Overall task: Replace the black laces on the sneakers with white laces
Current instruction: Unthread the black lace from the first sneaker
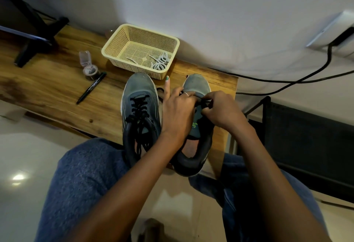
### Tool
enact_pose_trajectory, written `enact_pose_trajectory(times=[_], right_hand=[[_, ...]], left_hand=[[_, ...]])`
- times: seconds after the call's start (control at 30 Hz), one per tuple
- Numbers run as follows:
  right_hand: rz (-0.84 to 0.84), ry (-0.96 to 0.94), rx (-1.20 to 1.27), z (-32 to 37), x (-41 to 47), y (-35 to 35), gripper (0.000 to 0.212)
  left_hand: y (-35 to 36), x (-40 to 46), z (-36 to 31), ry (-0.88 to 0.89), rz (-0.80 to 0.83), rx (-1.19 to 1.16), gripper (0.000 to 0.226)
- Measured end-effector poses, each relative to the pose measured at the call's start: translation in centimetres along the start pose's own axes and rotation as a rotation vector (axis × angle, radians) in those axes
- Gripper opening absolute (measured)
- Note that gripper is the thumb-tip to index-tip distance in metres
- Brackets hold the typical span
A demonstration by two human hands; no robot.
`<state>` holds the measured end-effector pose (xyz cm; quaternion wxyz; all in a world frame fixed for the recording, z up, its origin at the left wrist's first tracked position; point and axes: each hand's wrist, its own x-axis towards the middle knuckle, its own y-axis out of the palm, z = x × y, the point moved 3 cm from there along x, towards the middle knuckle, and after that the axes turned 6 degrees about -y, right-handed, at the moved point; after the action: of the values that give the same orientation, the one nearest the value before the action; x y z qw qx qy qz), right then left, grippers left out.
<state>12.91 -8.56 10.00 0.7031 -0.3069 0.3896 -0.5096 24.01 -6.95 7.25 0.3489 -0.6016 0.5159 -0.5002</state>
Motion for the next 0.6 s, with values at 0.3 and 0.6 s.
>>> enact_pose_trajectory(times=[0.3, 0.6], right_hand=[[-0.05, 0.043, 0.079, -0.5, 0.1, -0.4, 0.044], [-0.029, 0.063, 0.038, -0.4, 0.2, -0.1, 0.038]], left_hand=[[-0.1, -0.4, 0.3, -0.287, -0.223, -0.641, 0.013], [-0.4, 0.0, 0.9, -0.429, -0.255, -0.571, 0.037]])
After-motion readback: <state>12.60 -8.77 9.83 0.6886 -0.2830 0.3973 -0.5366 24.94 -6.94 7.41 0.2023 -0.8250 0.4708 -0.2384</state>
